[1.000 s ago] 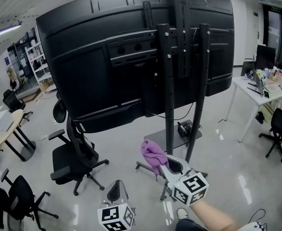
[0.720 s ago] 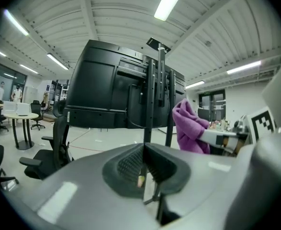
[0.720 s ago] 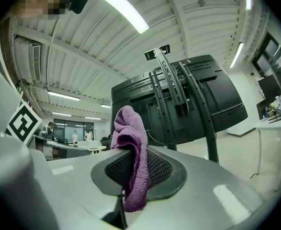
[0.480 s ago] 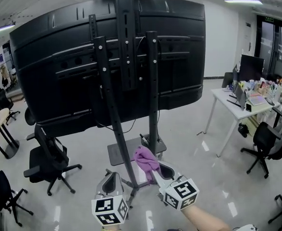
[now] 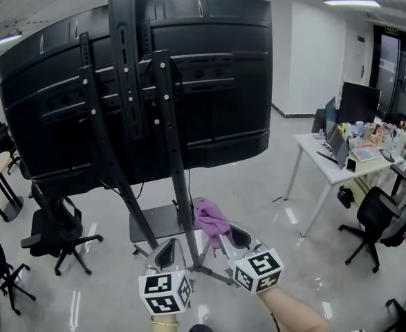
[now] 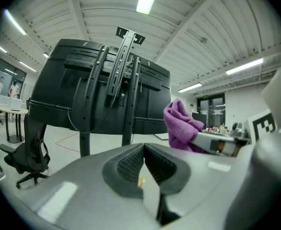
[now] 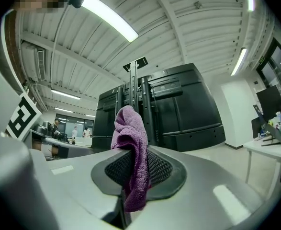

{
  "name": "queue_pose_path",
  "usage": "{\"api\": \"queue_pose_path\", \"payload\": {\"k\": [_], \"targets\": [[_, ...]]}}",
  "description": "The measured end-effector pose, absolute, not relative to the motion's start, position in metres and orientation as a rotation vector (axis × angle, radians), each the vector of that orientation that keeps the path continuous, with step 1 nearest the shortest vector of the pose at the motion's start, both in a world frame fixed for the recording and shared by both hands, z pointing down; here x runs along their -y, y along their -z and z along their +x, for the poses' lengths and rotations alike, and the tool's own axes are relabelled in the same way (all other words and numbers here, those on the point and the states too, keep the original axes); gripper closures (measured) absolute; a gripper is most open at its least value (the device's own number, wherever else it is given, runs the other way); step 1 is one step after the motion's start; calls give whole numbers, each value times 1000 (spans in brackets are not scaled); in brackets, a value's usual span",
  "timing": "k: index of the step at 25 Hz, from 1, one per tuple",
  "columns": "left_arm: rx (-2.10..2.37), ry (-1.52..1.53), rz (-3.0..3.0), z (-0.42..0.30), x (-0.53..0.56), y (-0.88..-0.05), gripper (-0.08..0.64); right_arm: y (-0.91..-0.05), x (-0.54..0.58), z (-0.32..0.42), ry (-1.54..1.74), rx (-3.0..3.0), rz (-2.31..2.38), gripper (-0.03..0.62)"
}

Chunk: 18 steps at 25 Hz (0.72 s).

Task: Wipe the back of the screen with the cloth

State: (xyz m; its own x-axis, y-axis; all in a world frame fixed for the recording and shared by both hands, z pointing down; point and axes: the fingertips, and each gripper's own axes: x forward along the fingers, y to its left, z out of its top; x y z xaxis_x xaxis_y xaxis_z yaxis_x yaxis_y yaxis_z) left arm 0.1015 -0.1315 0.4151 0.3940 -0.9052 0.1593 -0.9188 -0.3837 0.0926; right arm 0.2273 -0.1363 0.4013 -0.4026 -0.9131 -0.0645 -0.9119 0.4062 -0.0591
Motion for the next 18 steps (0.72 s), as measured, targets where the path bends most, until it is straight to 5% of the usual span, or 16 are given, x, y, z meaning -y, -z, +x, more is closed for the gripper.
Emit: {"api": "queue_pose_path", "payload": {"k": [18], "targets": [[1619,-76,2516,226,329,-398,552,-331,447,290,-197,-2563,-1737,539]]}}
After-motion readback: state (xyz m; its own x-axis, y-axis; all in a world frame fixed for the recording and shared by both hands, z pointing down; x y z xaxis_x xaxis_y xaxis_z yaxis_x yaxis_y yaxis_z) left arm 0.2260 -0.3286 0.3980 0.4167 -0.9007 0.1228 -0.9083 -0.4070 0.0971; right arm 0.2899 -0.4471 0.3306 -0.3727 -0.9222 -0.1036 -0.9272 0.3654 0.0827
